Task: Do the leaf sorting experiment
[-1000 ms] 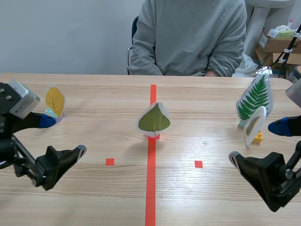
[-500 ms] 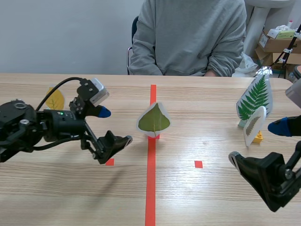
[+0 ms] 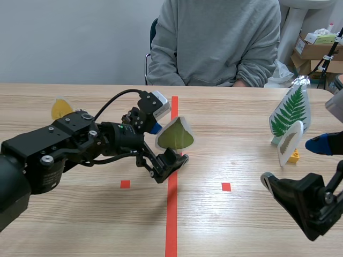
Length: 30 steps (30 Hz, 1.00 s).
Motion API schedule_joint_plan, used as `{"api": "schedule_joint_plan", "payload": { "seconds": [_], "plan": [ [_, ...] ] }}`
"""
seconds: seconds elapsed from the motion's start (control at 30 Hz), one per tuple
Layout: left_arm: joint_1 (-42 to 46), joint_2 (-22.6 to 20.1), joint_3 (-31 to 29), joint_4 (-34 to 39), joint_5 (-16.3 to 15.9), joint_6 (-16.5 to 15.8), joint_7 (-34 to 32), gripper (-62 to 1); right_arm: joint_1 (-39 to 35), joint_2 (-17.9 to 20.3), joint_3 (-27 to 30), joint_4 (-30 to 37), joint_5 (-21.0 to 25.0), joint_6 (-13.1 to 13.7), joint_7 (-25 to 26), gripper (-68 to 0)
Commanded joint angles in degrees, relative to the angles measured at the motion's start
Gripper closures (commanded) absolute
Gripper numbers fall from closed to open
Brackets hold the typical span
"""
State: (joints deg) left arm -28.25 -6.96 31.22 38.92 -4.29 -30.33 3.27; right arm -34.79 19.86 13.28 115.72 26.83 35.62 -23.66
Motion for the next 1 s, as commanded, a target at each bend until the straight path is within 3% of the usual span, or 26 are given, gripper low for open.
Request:
{"api": "schedule_joint_plan", "payload": {
  "seconds": [0.0, 0.2, 0.47, 0.8, 0.97],
  "plan": [
    [-0.83, 0.46, -0.31, 1.29, -0.31, 0.68, -0.74, -62.3, 0.66, 0.72, -0.15, -0.07, 0.37, -0.24, 0.63, -60.6],
    [-0.79, 1.22, -0.31, 1.29, 0.74, 1.29, -0.72, -60.4, 0.66, 0.44, -0.15, -0.07, -0.07, -0.24, 0.63, -60.6],
    [-0.31, 1.2, -0.33, 1.29, 0.74, 1.75, -0.9, -32.3, 0.66, 0.44, -0.15, -0.07, -0.68, -0.24, 0.63, -60.6],
    [-0.15, 1.18, -0.33, 1.29, 0.72, 1.92, -0.66, -2.7, 0.66, 0.46, -0.15, -0.07, -0.68, -0.24, 0.63, -60.6],
    [0.15, 1.07, -0.48, 1.36, 0.72, 1.9, -0.31, -2.8, 0.66, 0.46, -0.15, -0.07, -0.68, -0.24, 0.63, -60.6]
  ]
}}
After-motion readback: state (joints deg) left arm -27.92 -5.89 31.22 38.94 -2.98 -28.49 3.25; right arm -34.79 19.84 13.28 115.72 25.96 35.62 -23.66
